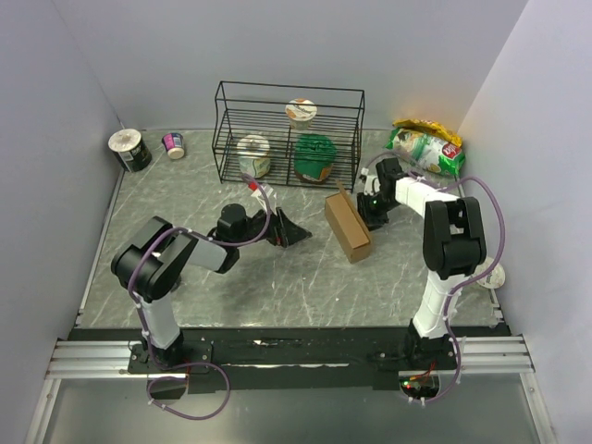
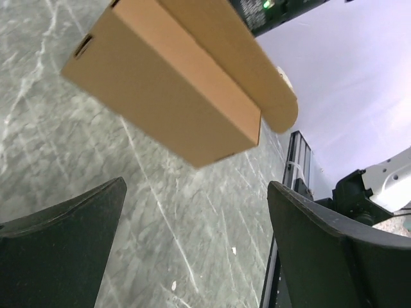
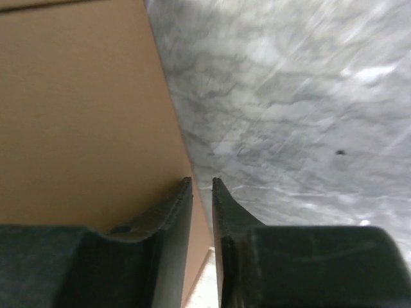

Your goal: Fold the paper box

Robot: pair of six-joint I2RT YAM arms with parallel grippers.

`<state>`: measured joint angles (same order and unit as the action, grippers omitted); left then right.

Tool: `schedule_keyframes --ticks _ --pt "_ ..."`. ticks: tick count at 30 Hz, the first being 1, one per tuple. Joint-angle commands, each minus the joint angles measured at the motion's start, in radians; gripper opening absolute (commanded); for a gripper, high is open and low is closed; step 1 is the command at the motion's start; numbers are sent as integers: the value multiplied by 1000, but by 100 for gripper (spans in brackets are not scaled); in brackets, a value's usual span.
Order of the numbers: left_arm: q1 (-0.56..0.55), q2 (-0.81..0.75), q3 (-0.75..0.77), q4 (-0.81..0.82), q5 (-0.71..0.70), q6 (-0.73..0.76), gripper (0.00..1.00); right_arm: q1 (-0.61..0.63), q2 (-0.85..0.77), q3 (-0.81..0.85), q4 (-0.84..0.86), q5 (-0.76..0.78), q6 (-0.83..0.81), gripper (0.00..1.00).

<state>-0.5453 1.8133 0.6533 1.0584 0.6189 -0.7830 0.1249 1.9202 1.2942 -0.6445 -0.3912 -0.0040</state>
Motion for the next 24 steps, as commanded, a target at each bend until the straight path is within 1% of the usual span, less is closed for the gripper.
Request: schedule_keyframes --ticks 1,2,3,5,6,10,11,12,14,19,24 --pt "-13 -3 17 72 22 13 98 51 -64 -47 46 -24 31 33" --pt "-13 -12 11 62 9 36 98 62 -69 -55 54 -26 41 35" --pt "-13 -37 5 33 -1 50 97 73 -75 -62 72 -23 47 39" --pt "-12 -68 -10 -15 -21 102 97 110 -81 -67 85 -31 59 43" --pt "-12 -95 -17 -41 -21 116 96 125 -79 -65 91 -35 64 46" --pt "-12 -135 -60 -51 -4 145 96 191 -47 -12 100 -40 70 52" --pt "-13 -134 -66 -46 4 142 97 220 -38 0 98 -38 71 52" --pt "-13 -125 -72 -34 25 136 97 232 -27 14 100 -41 72 55" --pt "-15 -102 -98 24 44 117 99 261 5 50 105 -57 79 57" --pt "-21 -92 -173 95 56 91 99 311 55 117 109 -66 84 61" --pt "-80 -81 -199 164 56 76 99 335 89 157 109 -90 75 65"
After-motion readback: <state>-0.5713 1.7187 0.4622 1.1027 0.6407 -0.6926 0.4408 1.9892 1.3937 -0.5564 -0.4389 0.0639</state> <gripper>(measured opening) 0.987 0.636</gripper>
